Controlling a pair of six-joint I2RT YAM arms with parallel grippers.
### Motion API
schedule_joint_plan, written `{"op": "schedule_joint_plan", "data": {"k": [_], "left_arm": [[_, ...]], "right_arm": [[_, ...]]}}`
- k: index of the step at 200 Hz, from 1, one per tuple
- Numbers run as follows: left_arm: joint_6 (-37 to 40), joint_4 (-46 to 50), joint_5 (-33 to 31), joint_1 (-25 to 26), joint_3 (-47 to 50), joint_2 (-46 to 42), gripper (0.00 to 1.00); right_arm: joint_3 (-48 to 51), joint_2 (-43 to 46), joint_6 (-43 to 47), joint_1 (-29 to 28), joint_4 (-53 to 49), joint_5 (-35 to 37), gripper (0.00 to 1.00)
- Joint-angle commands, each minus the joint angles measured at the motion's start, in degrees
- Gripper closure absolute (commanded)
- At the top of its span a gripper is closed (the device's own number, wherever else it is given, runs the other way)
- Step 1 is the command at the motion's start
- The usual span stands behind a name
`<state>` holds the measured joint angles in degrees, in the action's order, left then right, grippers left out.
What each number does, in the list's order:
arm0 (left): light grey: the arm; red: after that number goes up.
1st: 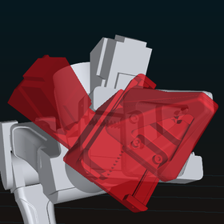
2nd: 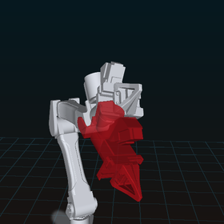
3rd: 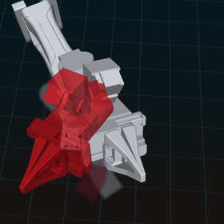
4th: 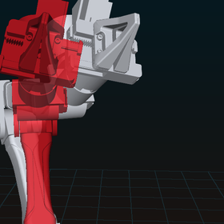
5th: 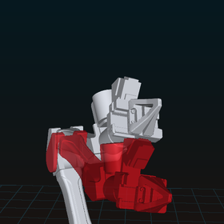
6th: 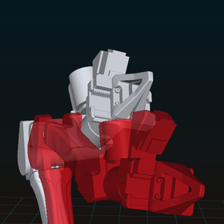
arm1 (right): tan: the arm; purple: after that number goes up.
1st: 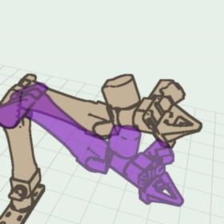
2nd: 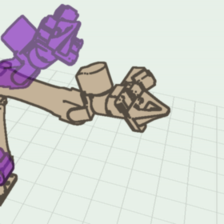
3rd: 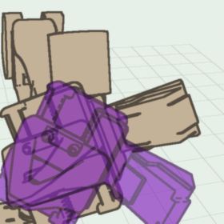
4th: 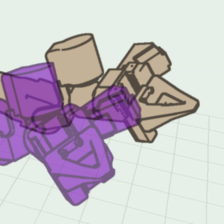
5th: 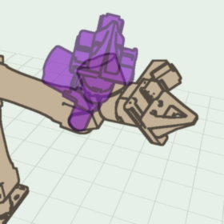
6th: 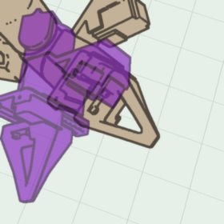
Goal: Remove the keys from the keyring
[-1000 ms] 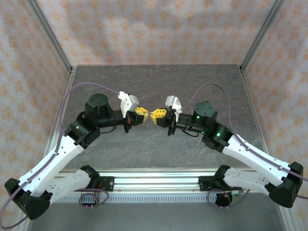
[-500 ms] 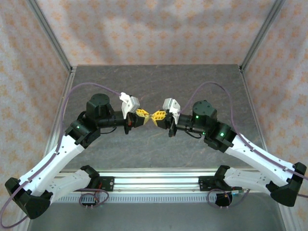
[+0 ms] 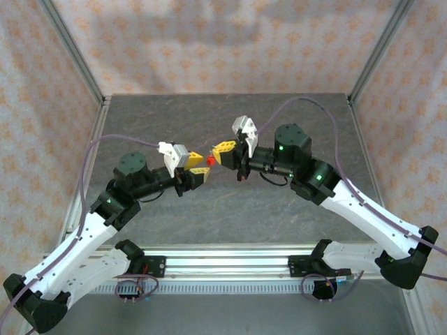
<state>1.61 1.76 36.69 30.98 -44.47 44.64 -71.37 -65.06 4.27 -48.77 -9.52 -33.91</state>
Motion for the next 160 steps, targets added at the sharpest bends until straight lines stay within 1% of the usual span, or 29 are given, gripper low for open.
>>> {"op": "schedule_joint_plan", "data": {"k": [1,12,59,80,111,133,160], "left_arm": [[1.81,-6.26,-3.18,-0.35,1.79,-2.42,0.51],[2.07,-7.42,-4.00,-0.25,2.40,-3.03,0.46],[5.79,-11.74,-6.64,0.41,3.15,-3.53,0.41],[7.19,-14.50,-7.16,0.74,3.36,-3.02,0.40],[9.35,-15.33,-6.91,1.21,2.81,-1.70,0.40],[10.07,-15.89,-6.63,1.41,2.43,-0.58,0.41],[11.89,-16.48,-7.74,1.78,1.87,0.50,0.44]], "right_arm": [[-4.24,-1.45,-4.83,1.15,-2.50,-3.77,1.00],[-5.42,-2.36,-5.96,1.47,-3.40,-5.03,1.00],[-7.14,-4.29,-9.91,1.84,-3.59,-8.37,1.00],[-7.20,-4.85,-11.65,1.93,-2.75,-9.66,1.00],[-6.63,-5.43,-14.13,1.99,-0.38,-11.60,1.00],[-6.17,-5.67,-15.42,2.04,1.23,-12.78,1.00],[-6.07,-6.07,-16.62,2.02,2.34,-14.22,1.00]]}}
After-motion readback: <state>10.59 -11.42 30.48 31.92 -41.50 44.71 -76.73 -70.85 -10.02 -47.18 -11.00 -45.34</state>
